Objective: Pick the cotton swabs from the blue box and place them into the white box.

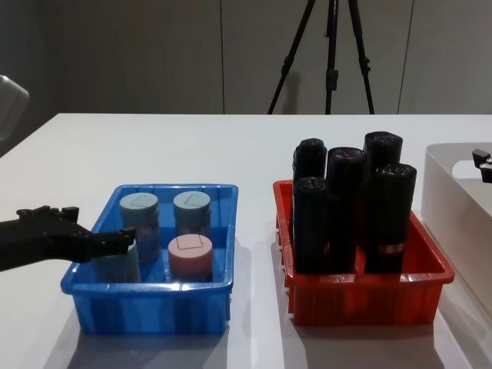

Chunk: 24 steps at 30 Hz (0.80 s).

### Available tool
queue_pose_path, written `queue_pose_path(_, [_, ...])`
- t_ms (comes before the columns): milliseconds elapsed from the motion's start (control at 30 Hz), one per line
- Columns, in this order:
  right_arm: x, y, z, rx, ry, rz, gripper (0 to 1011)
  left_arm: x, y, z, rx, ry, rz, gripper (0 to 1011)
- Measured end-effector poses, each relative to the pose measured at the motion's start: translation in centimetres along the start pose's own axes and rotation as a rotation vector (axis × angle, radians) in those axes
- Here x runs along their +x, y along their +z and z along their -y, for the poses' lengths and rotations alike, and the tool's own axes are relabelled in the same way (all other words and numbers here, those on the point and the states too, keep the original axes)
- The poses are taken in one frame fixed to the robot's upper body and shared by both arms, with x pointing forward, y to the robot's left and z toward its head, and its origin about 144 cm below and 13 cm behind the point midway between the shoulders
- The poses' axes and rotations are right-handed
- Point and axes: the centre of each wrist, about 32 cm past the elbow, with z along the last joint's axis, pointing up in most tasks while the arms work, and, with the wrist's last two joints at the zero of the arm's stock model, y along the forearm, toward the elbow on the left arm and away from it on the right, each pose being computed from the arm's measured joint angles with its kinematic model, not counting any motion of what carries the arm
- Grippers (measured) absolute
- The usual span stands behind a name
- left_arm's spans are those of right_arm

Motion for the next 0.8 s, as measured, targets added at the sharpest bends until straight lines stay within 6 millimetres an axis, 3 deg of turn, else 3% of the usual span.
queue_pose_path(800, [0.0,0.0,0.0,0.0,0.0,0.0,1001,-0.3,-0.3,1.2,0.027,-0.028,-0.002,1001])
